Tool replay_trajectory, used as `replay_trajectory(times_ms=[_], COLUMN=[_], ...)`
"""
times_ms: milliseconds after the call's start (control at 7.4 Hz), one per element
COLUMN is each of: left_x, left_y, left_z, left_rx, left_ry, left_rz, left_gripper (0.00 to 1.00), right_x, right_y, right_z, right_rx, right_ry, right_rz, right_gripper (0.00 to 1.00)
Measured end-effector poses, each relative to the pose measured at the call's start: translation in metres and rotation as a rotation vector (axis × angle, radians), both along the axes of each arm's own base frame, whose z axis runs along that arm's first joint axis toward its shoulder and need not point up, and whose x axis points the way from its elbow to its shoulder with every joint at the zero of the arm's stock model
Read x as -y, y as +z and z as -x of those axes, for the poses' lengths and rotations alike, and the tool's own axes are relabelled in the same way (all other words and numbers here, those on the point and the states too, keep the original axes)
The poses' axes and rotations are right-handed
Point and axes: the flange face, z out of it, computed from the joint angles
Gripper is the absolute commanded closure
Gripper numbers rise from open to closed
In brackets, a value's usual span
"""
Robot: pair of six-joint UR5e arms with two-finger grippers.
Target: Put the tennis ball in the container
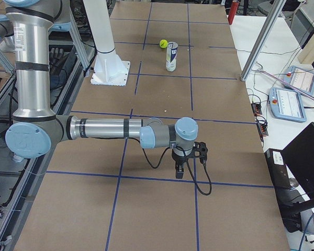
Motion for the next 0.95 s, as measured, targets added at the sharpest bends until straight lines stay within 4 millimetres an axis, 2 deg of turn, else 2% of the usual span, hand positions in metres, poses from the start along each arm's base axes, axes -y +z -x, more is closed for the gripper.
replay_trajectory(times_ms=[270, 541, 811, 946], left_x=[0.002, 0.008, 0.02, 0.034], left_y=[-0.003, -0.017, -0.051, -0.076], left_z=[0.0, 0.0, -0.001, -0.011], left_rx=[0.002, 0.01, 0.018, 0.037], left_ry=[0.0, 0.001, -0.017, -0.043], left_rz=[-0.009, -0.04, -0.086, -0.094], left_gripper=[0.0, 0.0, 0.0, 0.0], right_x=[0.0, 0.0, 0.0, 0.0], right_y=[0.0, 0.0, 0.0, 0.0], right_z=[0.0, 0.0, 0.0, 0.0], right_rx=[0.0, 0.0, 0.0, 0.0], right_ry=[0.0, 0.0, 0.001, 0.001], right_rz=[0.0, 0.0, 0.0, 0.0], right_gripper=[0.0, 0.0, 0.0, 0.0])
